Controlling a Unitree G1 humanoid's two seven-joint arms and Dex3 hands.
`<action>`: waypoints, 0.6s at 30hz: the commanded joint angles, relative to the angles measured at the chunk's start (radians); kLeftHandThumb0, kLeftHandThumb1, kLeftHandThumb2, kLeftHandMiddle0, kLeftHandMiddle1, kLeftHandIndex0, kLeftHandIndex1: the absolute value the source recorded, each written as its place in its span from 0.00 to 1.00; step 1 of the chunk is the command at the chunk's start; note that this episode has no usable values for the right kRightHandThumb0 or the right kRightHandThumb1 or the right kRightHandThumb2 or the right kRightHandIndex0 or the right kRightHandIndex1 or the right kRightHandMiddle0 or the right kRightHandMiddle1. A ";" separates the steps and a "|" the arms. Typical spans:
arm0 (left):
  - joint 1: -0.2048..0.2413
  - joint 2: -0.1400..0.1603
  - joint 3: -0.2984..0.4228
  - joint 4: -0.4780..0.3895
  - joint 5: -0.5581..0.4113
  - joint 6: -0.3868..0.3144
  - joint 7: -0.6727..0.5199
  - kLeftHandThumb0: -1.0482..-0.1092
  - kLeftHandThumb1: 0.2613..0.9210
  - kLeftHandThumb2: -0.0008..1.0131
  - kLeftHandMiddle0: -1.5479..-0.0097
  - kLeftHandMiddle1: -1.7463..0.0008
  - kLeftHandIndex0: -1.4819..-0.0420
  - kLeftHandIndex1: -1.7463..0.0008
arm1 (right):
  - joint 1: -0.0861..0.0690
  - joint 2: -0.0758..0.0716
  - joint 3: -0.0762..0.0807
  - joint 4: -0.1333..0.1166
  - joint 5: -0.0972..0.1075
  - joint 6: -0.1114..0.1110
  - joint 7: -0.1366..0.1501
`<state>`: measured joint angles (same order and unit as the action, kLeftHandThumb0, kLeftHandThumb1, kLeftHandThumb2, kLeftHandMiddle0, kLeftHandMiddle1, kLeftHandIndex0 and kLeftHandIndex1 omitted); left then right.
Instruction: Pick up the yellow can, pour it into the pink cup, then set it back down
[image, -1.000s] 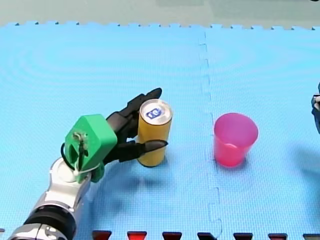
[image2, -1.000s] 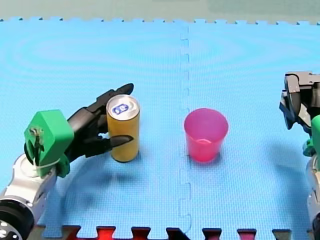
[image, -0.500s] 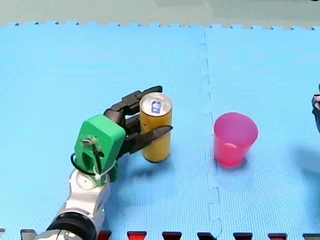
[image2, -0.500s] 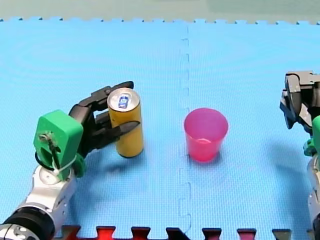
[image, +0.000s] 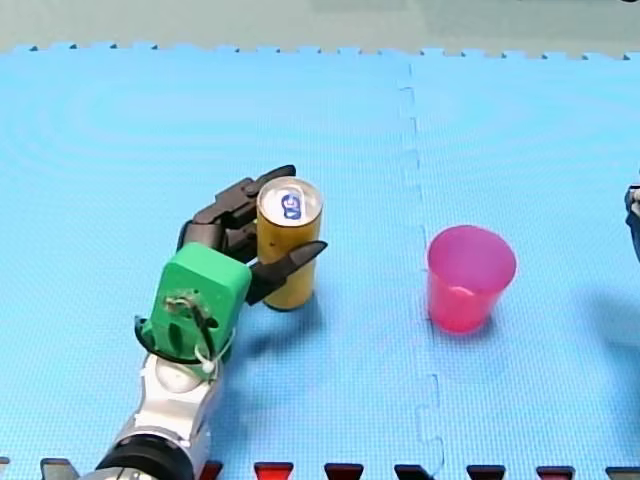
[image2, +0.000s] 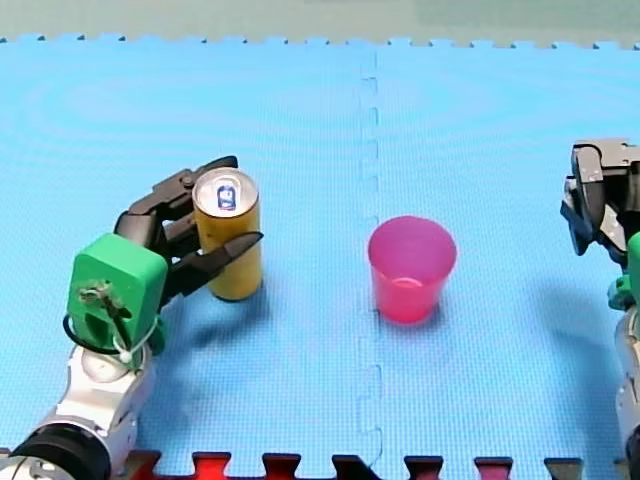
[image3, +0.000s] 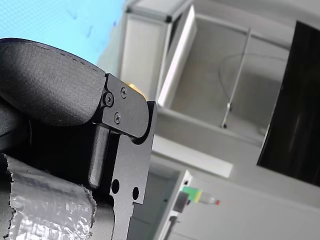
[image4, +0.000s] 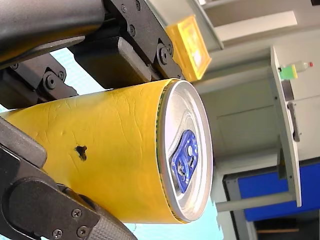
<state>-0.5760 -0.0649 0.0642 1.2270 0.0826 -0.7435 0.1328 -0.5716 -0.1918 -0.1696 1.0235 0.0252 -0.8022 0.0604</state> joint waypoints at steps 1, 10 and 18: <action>-0.002 0.007 -0.002 -0.006 0.006 -0.014 0.008 0.81 0.75 0.00 0.21 0.99 0.23 0.97 | -0.002 0.000 0.003 -0.003 -0.006 -0.007 -0.010; -0.031 0.026 0.000 -0.052 -0.002 -0.011 -0.016 0.78 0.75 0.00 0.17 0.99 0.18 0.98 | -0.006 0.006 0.018 0.004 -0.038 -0.009 -0.048; -0.108 0.038 -0.016 -0.093 0.018 -0.053 -0.010 0.77 0.75 0.00 0.16 0.99 0.17 0.99 | -0.025 0.010 0.034 0.034 -0.068 -0.010 -0.089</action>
<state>-0.6602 -0.0356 0.0515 1.1374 0.0951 -0.8039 0.1136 -0.5908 -0.1788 -0.1380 1.0517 -0.0408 -0.8107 -0.0221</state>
